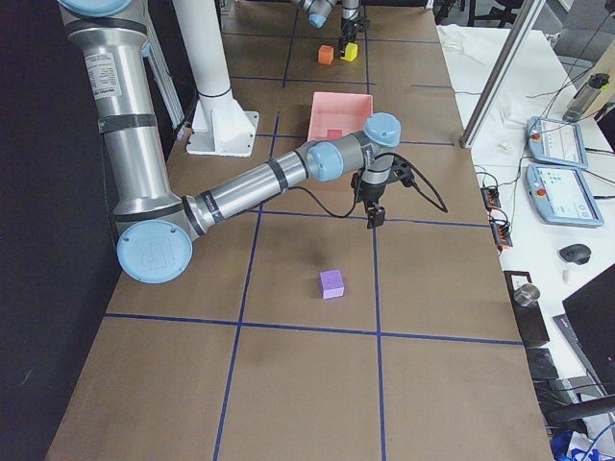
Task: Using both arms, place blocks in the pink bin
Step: 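Grasp the yellow cube with the left gripper and lift it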
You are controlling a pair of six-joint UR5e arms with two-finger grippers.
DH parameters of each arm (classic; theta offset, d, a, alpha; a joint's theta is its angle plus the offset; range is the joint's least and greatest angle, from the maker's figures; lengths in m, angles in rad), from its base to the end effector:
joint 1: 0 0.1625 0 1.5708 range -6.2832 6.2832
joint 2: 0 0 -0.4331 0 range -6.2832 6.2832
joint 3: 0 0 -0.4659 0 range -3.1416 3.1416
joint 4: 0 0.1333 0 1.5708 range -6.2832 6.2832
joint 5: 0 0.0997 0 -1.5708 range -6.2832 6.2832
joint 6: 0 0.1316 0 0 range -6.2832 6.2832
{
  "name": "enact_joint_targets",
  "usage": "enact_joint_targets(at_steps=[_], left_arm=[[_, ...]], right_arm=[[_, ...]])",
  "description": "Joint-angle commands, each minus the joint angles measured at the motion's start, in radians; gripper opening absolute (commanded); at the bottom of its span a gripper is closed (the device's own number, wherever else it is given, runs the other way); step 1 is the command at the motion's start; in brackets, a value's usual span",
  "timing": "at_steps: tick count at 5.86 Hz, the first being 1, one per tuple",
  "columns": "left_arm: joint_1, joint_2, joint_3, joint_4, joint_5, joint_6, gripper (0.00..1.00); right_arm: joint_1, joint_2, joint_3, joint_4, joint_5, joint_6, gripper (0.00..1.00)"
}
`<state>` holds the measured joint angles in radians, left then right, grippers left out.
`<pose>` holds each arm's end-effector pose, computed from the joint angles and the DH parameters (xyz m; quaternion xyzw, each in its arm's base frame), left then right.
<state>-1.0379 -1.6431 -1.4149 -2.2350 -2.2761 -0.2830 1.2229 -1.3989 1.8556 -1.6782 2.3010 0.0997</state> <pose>0.2807 -0.5704 0.6625 0.1153 0.4103 0.2102 0.8799 -0.1684 -0.5979 0.4418 0.0802 -0.3789 -0.1754 0.9051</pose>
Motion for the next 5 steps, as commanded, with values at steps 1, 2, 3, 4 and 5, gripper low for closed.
enact_joint_targets(at_steps=[1,2,3,4,5], left_arm=[[0.001,-0.006,-0.036,0.001,0.006,-0.025,0.27],[-0.001,-0.021,-0.094,0.012,0.007,-0.059,0.27],[-0.007,-0.073,-0.113,0.014,0.007,-0.158,0.27],[-0.005,-0.127,-0.131,0.015,0.007,-0.268,0.27],[-0.001,-0.203,-0.154,0.055,0.007,-0.404,0.27]], right_arm=[[0.001,-0.002,0.002,0.002,0.000,0.000,1.00],[0.009,-0.012,0.004,0.005,0.000,-0.015,1.00],[0.029,-0.031,0.004,0.003,0.002,-0.058,1.00],[0.033,-0.047,0.007,0.009,0.026,-0.054,1.00],[0.043,-0.063,0.010,0.012,0.072,-0.048,1.00]])
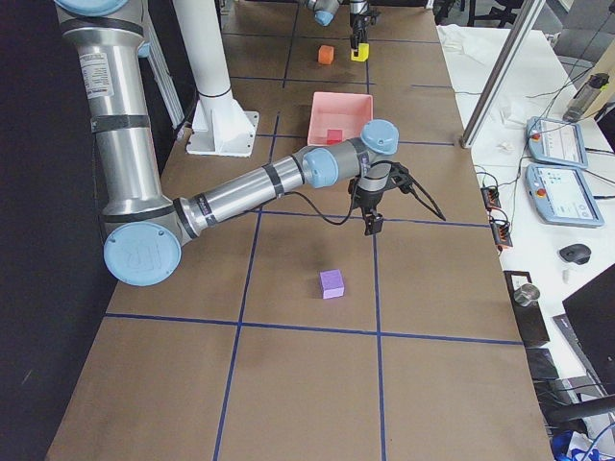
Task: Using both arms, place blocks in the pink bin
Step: 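Grasp the yellow cube with the left gripper and lift it, then carry the yellow cube into the pink bin and release it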
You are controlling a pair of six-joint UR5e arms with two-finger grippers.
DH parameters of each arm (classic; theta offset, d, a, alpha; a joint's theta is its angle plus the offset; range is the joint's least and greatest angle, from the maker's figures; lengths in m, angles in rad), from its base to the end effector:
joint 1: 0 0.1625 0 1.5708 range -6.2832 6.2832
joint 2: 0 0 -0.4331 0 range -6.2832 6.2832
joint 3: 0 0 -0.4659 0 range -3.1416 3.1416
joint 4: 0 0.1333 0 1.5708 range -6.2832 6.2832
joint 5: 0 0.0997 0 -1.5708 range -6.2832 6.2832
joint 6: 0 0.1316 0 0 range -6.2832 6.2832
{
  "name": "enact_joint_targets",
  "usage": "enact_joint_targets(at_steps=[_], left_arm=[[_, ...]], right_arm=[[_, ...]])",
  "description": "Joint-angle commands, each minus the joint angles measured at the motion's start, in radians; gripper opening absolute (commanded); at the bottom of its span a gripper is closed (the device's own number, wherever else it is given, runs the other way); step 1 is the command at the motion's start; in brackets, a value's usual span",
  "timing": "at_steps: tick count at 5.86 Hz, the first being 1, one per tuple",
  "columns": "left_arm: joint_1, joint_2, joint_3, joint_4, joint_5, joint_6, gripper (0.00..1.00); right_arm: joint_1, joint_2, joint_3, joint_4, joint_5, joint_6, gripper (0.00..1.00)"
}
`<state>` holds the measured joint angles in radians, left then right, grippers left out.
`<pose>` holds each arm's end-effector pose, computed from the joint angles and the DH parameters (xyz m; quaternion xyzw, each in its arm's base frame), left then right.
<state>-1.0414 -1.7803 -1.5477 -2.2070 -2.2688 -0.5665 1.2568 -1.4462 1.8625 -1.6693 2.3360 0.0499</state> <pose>0.3062 -0.6198 0.4953 0.1574 0.4633 0.1207 0.8637 -0.1466 -0.5878 0.4629 0.0777 -0.3891 -0.1792 0.9003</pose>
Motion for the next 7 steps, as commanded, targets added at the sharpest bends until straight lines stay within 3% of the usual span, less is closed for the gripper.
enact_joint_targets(at_steps=[1,2,3,4,5,6,7], left_arm=[[0.035,-0.132,-0.097,0.161,0.002,-0.204,0.27],[0.119,-0.218,-0.194,0.351,0.052,-0.296,0.27],[0.253,-0.311,-0.257,0.539,0.163,-0.382,0.27],[0.350,-0.440,-0.255,0.690,0.263,-0.485,0.27],[0.419,-0.499,-0.227,0.708,0.300,-0.597,0.28],[0.447,-0.508,-0.229,0.707,0.310,-0.630,0.98],[0.452,-0.510,-0.230,0.707,0.334,-0.636,1.00]], right_arm=[[0.010,-0.029,0.026,0.006,0.028,0.001,1.00],[0.010,-0.043,0.041,0.005,0.017,0.001,1.00],[0.009,-0.045,0.040,0.005,0.016,-0.001,1.00],[0.009,-0.048,0.034,0.005,0.002,-0.011,1.00],[0.009,-0.060,0.029,0.006,-0.013,-0.028,1.00],[0.007,-0.107,0.021,0.055,-0.017,-0.074,1.00],[0.006,-0.176,-0.021,0.194,-0.021,-0.067,1.00]])
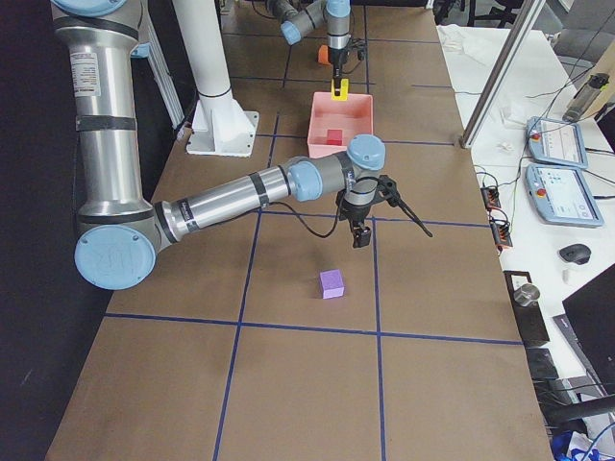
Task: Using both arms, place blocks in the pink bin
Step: 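Carry the yellow cube into the pink bin and release it, then grasp the purple cube with the right gripper while the left gripper withdraws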
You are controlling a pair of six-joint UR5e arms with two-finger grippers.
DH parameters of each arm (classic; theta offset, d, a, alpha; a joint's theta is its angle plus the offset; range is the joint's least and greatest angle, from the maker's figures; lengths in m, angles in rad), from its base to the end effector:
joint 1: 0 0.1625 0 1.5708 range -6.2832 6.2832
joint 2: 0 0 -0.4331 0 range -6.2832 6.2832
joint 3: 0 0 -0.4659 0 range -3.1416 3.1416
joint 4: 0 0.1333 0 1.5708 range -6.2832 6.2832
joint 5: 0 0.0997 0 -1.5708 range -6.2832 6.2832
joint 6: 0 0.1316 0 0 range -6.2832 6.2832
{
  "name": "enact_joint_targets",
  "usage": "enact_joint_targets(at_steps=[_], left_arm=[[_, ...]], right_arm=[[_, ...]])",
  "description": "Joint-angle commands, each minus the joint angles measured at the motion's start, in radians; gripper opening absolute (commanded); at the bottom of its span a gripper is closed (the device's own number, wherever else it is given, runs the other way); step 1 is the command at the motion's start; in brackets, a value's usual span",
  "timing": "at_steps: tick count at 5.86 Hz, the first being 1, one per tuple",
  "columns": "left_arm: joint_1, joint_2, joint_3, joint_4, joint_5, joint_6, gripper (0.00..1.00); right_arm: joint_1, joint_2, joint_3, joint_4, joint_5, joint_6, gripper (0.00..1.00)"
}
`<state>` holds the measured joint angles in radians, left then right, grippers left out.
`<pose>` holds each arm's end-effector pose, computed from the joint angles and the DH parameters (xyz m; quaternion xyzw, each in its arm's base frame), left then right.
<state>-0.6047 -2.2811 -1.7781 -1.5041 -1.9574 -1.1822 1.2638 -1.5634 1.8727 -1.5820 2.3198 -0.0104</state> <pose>0.5472 -0.4798 0.1263 0.0392 0.4395 -0.0176 0.8972 -0.1308 -0.5571 0.5166 0.0832 -0.3782 -0.1991 0.9002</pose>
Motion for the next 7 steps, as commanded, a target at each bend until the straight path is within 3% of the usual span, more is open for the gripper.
enact_joint_targets(at_steps=[1,3,5,7], left_arm=[[0.023,-0.005,0.000,-0.007,0.023,-0.019,1.00],[0.029,-0.006,-0.001,-0.011,0.023,-0.020,1.00],[0.031,-0.006,-0.003,-0.010,0.023,-0.020,1.00],[0.031,-0.004,-0.007,-0.010,0.023,-0.020,1.00]], right_arm=[[-0.010,-0.107,-0.088,0.245,-0.013,0.057,1.00],[-0.120,-0.133,-0.127,0.379,-0.097,0.278,1.00],[-0.170,-0.133,-0.264,0.517,-0.132,0.302,1.00],[-0.201,-0.121,-0.302,0.537,-0.132,0.302,1.00]])
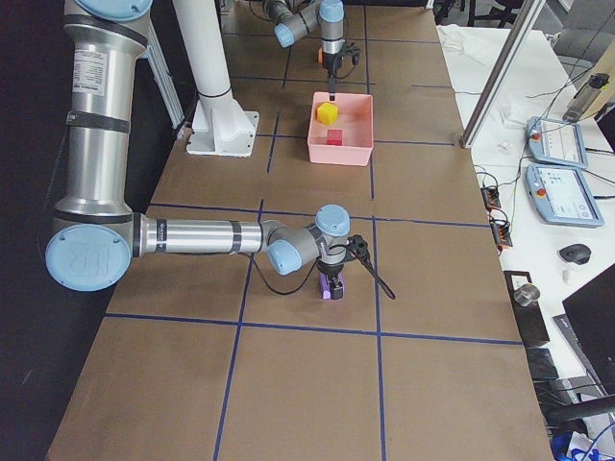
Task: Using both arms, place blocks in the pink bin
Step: 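Grasp the purple cube with the right gripper while the left gripper withdraws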
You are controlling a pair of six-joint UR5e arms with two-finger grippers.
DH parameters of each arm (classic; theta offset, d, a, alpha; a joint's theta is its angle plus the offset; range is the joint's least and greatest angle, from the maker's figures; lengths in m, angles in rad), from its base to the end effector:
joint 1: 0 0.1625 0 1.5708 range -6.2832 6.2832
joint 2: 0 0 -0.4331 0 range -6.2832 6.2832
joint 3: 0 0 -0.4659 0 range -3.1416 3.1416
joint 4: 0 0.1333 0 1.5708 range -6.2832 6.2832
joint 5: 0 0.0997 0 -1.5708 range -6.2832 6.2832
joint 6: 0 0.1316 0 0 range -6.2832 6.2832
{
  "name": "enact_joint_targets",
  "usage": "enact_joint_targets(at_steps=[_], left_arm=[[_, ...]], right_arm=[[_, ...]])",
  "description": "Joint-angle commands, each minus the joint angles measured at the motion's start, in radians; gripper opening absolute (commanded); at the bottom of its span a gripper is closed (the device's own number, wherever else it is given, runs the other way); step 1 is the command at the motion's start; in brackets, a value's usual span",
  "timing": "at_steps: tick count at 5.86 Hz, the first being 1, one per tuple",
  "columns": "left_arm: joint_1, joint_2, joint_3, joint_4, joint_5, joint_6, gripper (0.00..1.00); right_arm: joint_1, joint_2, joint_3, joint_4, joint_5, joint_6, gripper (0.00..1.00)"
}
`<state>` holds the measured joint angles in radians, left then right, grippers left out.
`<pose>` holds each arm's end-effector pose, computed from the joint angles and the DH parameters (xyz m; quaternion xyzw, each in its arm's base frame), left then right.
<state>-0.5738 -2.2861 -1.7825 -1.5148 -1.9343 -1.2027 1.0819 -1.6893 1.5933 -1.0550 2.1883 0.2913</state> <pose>0.5594 -0.4646 0.1198 0.0422 0.4441 -0.0157 0.8948 -0.2066 -0.5100 0.6946 0.0706 -0.3504 -0.1549 0.9210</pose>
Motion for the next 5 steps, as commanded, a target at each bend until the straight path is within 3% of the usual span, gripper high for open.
enact_joint_targets(at_steps=[1,2,4,5], left_arm=[[0.000,0.005,-0.006,0.001,0.000,0.000,1.00],[0.000,0.007,-0.009,-0.001,0.000,0.000,1.00],[-0.003,0.008,-0.021,0.004,-0.002,0.012,1.00],[-0.015,0.040,-0.044,0.013,-0.006,0.067,1.00]], right_arm=[[-0.023,0.017,-0.026,0.010,0.007,0.000,0.66],[-0.023,0.034,-0.026,0.004,0.001,0.000,0.46],[-0.022,0.068,0.003,-0.016,0.011,0.009,0.42],[-0.022,0.124,0.070,-0.130,0.019,0.061,0.42]])
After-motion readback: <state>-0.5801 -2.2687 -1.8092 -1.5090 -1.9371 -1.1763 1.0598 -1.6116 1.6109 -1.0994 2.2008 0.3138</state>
